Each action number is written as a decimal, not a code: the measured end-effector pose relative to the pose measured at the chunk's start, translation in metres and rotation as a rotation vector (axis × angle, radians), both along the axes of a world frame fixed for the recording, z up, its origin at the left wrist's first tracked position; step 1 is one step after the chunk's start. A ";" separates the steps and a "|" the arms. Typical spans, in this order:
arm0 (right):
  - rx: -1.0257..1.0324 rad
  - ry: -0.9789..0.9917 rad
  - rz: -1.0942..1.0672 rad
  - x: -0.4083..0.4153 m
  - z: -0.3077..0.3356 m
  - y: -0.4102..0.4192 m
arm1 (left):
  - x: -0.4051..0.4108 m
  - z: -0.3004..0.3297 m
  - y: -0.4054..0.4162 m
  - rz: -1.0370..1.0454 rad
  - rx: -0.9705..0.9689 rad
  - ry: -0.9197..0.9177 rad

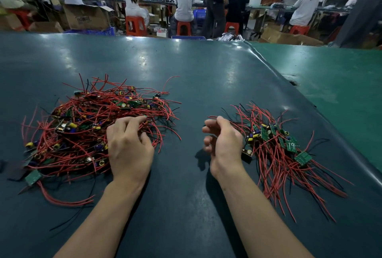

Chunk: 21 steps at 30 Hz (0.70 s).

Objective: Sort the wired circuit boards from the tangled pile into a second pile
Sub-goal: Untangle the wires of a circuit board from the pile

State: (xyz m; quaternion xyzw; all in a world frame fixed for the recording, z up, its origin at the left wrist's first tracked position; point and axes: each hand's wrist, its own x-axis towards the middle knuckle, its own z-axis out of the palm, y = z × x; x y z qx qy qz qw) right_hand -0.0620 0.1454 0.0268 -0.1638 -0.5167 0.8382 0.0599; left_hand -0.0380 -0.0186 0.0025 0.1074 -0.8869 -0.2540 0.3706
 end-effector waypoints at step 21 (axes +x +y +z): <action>0.008 0.072 0.695 0.015 0.004 -0.015 | 0.008 0.006 0.016 -0.634 0.078 0.463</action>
